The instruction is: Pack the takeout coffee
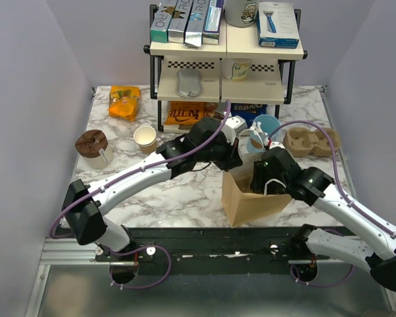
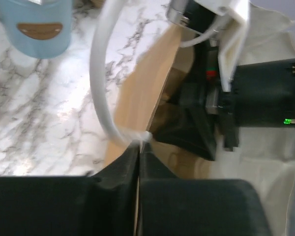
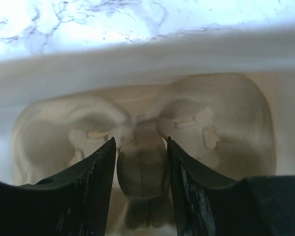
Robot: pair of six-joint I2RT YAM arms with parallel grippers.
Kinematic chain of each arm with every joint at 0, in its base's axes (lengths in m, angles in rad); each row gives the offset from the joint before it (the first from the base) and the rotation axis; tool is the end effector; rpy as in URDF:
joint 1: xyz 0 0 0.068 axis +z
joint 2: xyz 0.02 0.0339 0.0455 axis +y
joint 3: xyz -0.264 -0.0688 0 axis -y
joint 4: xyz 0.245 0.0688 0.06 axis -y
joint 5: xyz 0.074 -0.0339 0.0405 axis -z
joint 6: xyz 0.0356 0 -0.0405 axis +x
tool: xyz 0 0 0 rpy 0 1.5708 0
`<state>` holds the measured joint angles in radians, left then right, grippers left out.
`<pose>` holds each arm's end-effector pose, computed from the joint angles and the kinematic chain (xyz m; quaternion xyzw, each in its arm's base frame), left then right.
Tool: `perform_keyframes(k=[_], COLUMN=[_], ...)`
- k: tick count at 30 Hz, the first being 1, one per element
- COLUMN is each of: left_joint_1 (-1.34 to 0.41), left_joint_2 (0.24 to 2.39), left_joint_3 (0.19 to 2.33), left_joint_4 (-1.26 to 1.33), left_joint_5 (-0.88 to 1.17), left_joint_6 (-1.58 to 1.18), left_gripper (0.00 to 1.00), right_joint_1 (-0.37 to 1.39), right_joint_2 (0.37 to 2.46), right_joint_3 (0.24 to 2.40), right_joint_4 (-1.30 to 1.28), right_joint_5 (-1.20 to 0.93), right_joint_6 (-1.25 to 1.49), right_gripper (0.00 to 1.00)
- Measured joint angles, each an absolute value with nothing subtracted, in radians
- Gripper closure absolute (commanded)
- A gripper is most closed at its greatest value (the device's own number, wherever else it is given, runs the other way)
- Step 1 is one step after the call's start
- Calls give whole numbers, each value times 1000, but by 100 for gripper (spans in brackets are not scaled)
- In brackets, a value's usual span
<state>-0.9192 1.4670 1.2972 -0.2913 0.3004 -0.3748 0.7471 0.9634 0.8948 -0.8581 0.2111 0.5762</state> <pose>0.1984 -0.2775 0.3458 0.3019 0.7883 -0.4155 0.3389 0.1395 0.1190 0.2863 -0.0473 0.9427 0.1145 0.3097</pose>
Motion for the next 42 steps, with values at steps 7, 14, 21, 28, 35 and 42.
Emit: perform_keyframes(k=[7, 14, 21, 28, 35, 42], left_joint_1=[-924, -929, -926, -925, -918, -918], left_joint_2=[1483, 1422, 1396, 1395, 1392, 1378], left_joint_3=[1361, 1352, 1308, 1296, 1281, 1259], left_joint_4=[-348, -393, -390, -383, -372, -335], left_joint_5=[200, 196, 214, 214, 192, 197], left_joint_6=[-340, -322, -330, -346, -355, -367], left_gripper=[100, 100, 100, 100, 100, 100], right_joint_1=[747, 770, 793, 799, 807, 811], right_joint_2=[955, 997, 1029, 1049, 994, 945], right_joint_3=[894, 889, 813, 785, 721, 739], right_joint_4=[-841, -772, -625, -558, -513, -552], right_joint_5=[168, 215, 236, 238, 233, 214], right_joint_6=[530, 523, 521, 515, 500, 512], right_gripper=[46, 46, 46, 45, 28, 0])
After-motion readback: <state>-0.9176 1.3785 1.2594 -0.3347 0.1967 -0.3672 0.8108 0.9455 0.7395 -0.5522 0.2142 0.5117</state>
